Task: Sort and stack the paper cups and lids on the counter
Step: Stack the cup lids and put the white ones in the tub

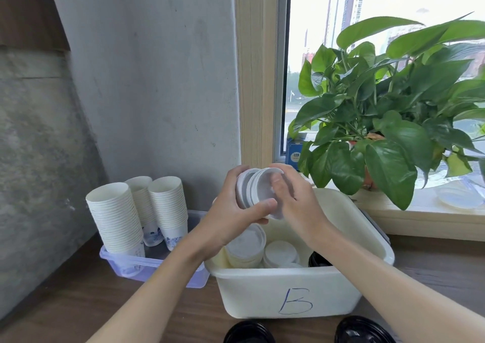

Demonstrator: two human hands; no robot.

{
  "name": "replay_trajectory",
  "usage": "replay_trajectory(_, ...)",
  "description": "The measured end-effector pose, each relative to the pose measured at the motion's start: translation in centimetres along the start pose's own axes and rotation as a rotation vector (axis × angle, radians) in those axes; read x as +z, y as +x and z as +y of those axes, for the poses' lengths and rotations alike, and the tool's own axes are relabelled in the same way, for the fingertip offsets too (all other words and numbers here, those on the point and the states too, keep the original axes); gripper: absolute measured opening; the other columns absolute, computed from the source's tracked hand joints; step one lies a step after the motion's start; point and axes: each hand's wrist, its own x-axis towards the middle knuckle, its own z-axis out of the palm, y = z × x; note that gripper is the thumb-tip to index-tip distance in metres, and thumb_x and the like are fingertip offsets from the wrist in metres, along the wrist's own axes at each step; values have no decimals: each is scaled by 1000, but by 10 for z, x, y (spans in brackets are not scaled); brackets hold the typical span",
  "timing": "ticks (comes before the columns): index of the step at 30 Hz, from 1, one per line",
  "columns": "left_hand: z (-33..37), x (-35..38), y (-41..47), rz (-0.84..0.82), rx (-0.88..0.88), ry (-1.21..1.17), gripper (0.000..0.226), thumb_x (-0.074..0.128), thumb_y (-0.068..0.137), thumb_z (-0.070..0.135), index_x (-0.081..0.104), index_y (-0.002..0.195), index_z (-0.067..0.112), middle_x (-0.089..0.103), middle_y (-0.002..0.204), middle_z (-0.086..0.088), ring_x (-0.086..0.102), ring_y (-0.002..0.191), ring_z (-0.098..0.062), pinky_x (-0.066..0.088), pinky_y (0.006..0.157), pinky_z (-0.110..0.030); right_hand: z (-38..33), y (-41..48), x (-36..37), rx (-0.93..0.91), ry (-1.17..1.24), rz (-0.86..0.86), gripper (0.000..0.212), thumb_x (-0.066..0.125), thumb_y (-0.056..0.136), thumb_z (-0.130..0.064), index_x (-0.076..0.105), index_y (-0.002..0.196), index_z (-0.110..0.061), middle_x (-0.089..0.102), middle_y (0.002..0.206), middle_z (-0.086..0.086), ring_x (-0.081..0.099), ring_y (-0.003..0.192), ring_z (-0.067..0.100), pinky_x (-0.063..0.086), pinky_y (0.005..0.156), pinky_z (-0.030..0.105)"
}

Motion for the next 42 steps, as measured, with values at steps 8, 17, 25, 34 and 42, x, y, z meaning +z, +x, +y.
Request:
replay_trajectory(8,9,3,-5,-41,44,64,71,75,81,44,38,141,38,56,125,6,66,109,-13,63,81,-34,-3,0,0,63,147,-7,33,55,88,-52,61,99,-22,63,86,-18,57,81,-7,43,71,8)
replay_trajectory(17,14,8,-6,-139,12,102,67,75,88,30,34,141,33,59,122,-2,72,86,-11,59,73,-23,-6,-1,-1,26,164,8,32,57,84,-46,55,96,-17,60,80,-18,56,75,-8,44,66,10)
replay_trajectory(25,8,7,-4,-65,35,184,65,66,80,22,37,136,38,61,115,-2,69,93,-19,62,79,-37,-3,0,0,118,238,-17,34,47,83,-58,50,87,-25,52,66,-25,50,66,-6,41,69,15)
replay_trajectory(34,6,10,-7,-76,110,286,57,48,94,29,35,149,27,58,126,13,57,113,1,45,91,-11,-8,4,-2,103,233,-33,31,54,86,-49,62,57,-40,53,52,-26,51,55,-8,37,55,4)
replay_trajectory(42,8,6,-6,-32,189,227,45,59,95,20,54,139,22,70,119,4,67,107,-14,52,85,-20,-3,2,-3,65,125,118,38,61,74,-57,68,85,-21,68,77,-9,60,72,-4,45,65,10)
